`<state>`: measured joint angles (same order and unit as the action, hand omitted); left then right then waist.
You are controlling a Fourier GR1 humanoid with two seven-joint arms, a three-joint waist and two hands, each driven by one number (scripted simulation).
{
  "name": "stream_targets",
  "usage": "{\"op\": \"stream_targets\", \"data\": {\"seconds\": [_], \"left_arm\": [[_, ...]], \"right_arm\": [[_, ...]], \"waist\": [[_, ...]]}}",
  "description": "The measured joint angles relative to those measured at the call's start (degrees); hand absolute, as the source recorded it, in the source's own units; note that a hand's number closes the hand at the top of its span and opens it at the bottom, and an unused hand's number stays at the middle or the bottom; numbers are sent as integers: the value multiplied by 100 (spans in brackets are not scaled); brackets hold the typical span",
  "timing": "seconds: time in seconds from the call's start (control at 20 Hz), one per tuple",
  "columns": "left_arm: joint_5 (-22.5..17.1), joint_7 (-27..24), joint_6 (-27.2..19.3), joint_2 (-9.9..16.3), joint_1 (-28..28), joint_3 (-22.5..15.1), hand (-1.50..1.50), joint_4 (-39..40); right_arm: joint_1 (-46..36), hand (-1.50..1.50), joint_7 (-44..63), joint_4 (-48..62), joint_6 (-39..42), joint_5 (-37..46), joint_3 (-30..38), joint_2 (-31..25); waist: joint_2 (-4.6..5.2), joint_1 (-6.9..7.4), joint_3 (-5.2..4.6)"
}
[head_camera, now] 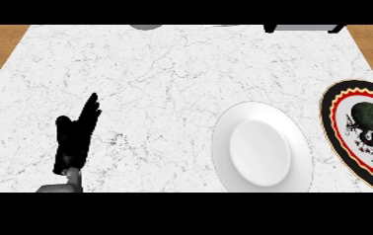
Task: Pick the squash from the plate and place it in the plate
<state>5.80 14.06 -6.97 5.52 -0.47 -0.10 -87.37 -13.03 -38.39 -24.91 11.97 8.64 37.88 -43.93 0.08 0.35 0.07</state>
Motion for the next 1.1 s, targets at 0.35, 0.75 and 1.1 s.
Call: {"op": "stream_targets", "data": {"seconds": [0.35,0.75,1.1], "left_arm": [[18,-215,27,-66,6,26,0,237],[109,-108,-32,-122,-150,4,0,271],[42,-128,46,-74,-187,92,0,318]], "right_arm": [[-77,-150,-520,853,-27,-75,64,-389],[-5,-150,-745,1352,-207,-277,204,-649],[85,-150,-773,1545,-298,-344,223,-804]], "waist": [[11,11,6],[16,19,12],[21,32,20]]}}
